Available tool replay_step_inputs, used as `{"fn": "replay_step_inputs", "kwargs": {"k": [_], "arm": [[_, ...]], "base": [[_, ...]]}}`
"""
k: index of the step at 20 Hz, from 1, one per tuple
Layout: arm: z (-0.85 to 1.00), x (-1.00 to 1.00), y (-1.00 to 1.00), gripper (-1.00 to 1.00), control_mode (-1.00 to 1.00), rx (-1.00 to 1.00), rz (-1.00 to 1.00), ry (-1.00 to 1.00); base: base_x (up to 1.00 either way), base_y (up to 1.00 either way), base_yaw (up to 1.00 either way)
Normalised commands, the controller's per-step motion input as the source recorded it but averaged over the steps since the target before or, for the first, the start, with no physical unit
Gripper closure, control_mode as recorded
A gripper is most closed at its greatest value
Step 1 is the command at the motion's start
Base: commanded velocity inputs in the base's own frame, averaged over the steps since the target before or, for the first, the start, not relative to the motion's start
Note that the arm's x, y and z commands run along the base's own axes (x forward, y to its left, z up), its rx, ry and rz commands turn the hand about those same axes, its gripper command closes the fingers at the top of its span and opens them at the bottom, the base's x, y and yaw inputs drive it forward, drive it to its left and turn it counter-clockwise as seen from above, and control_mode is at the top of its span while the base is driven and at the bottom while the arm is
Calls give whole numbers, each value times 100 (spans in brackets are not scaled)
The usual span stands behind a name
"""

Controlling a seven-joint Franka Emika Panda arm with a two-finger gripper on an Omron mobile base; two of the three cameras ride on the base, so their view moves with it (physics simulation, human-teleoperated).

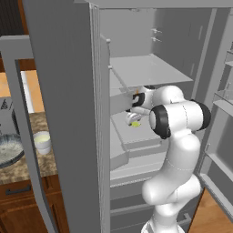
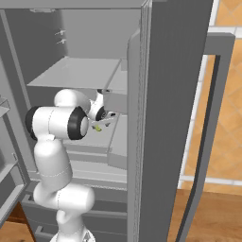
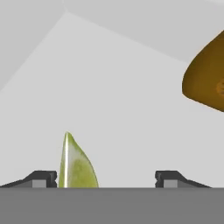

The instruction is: Grab a lemon wedge from the fridge and one ice cube from the ice bowl, and put them in the glass of lemonade.

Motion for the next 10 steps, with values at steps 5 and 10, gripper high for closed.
{"fn": "replay_step_inputs", "kwargs": {"k": [5,10], "arm": [[0,-26,1,-100,-100,0,0,-1],[-7,-5,5,-100,-100,0,0,-1]], "base": [[0,0,0],[0,0,0]]}}
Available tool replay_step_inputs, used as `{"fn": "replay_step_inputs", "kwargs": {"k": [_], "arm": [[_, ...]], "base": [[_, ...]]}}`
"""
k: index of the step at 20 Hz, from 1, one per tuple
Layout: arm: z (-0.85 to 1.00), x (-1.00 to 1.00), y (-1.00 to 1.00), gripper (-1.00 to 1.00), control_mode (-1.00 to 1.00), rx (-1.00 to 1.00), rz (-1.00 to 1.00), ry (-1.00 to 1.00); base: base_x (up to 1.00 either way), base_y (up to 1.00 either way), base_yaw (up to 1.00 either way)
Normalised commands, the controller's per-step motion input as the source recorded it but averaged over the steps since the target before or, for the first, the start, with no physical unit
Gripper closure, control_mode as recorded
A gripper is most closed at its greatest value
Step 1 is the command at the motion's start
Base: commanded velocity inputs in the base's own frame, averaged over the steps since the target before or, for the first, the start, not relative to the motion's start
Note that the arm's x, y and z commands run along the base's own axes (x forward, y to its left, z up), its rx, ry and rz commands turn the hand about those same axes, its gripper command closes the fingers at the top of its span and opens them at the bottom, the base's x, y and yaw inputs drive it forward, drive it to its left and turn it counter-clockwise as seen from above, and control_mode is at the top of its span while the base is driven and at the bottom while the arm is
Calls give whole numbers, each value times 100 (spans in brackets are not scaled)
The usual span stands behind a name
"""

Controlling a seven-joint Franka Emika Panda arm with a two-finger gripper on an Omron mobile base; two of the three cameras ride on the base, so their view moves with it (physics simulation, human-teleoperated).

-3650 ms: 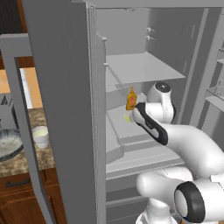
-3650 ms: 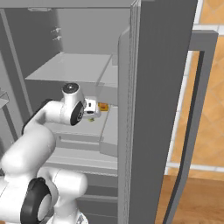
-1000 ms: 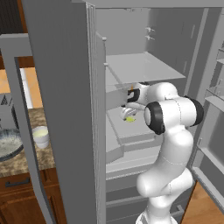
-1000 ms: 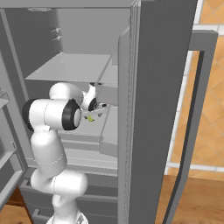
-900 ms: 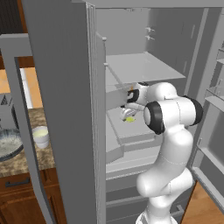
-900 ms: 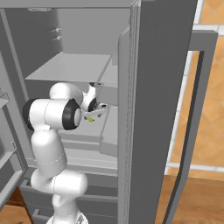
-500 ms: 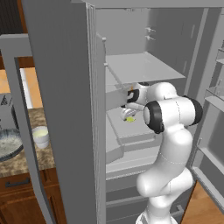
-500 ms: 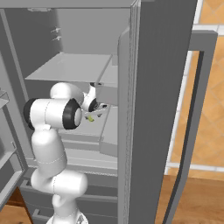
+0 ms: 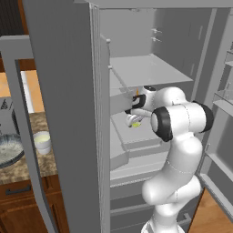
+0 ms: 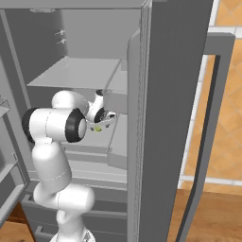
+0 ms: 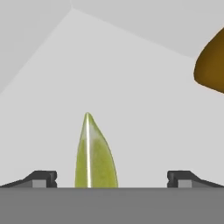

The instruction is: Grab a lemon wedge from the fridge and one ice cube from the ice bowl, and put them in the glass of lemonade.

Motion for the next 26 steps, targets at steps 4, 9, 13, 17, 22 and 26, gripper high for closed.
{"fn": "replay_step_inputs", "kwargs": {"k": [4,9,13,17,22,26], "arm": [[-1,-17,10,-100,-100,0,0,0],[0,0,3,100,-100,0,0,0],[0,0,2,100,-100,0,0,0],[0,0,0,100,-100,0,0,0],[0,-61,0,100,-100,0,-1,-2],[2,-100,0,100,-100,3,-13,0]], "base": [[0,0,0],[0,0,0],[0,0,0],[0,0,0],[0,0,0],[0,0,0]]}}
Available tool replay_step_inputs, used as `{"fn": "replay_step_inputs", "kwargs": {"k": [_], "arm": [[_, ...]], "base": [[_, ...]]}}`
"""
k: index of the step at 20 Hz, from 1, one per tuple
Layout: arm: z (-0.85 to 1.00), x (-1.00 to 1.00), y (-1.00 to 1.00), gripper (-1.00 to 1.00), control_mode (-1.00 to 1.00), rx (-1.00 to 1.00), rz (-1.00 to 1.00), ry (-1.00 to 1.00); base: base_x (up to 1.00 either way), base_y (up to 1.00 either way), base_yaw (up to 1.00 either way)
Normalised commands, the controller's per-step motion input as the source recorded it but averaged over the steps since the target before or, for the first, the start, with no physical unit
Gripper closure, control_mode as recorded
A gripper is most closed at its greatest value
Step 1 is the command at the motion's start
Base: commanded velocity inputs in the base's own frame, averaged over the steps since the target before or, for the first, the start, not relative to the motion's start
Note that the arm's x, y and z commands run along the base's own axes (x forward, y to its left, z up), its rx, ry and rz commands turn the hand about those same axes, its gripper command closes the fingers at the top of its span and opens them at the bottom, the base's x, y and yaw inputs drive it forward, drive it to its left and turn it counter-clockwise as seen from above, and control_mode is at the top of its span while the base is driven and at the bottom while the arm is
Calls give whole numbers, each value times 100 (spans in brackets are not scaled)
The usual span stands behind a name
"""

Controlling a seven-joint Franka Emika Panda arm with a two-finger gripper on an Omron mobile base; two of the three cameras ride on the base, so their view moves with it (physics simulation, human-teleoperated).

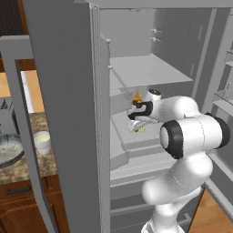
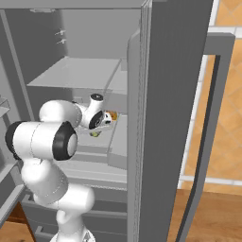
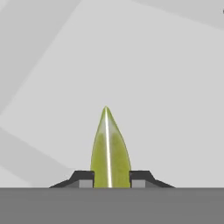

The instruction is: Grab a lemon wedge from the fridge and one ice cube from the ice bowl, and put them in the glass of lemonade.

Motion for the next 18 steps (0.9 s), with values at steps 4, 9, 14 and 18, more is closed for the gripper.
{"fn": "replay_step_inputs", "kwargs": {"k": [4,9,14,18], "arm": [[36,-100,0,100,-100,6,-23,0],[88,-94,0,100,-100,1,-22,0],[100,-94,0,100,-100,0,-17,0],[100,-94,0,100,-100,-7,-7,0]], "base": [[0,0,0],[0,0,0],[0,0,0],[0,0,0]]}}
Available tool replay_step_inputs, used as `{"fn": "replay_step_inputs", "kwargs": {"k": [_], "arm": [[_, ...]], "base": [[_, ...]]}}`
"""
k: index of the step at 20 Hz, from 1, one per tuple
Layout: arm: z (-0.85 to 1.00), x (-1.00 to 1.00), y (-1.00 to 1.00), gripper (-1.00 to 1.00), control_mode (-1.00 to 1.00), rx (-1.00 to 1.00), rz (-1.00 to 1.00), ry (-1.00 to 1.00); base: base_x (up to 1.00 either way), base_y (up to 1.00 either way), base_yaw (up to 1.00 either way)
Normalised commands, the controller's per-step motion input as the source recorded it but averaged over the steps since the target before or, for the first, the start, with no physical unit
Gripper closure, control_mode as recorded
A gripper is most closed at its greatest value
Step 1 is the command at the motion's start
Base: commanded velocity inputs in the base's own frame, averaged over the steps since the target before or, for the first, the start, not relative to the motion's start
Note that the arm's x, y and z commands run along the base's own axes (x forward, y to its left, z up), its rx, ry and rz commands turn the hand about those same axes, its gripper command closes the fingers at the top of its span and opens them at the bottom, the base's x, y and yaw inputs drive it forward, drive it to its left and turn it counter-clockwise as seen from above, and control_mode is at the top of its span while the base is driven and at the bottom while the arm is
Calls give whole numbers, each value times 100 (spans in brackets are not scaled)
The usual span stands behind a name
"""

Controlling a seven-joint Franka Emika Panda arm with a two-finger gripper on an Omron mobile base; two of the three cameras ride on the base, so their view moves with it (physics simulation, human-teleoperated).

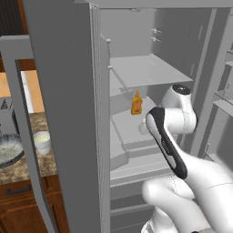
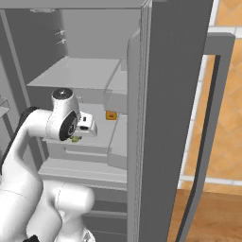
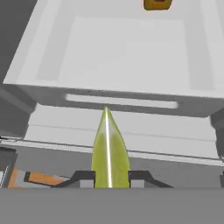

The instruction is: Grab a lemon wedge from the fridge and one ice cube from the ice bowl, and put them in the glass of lemonade.

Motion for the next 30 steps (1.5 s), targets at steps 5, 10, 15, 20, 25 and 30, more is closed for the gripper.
{"fn": "replay_step_inputs", "kwargs": {"k": [5,10,15,20,25,30], "arm": [[100,-100,0,100,-100,-2,-4,1],[100,-98,0,100,-100,-1,0,-1],[48,-92,0,100,-100,0,0,-25],[0,0,0,100,-100,0,0,0],[0,-7,0,100,-100,0,0,0],[0,0,0,100,100,0,0,0]], "base": [[0,0,0],[0,0,0],[0,0,0],[0,0,0],[0,0,0],[-95,11,-3]]}}
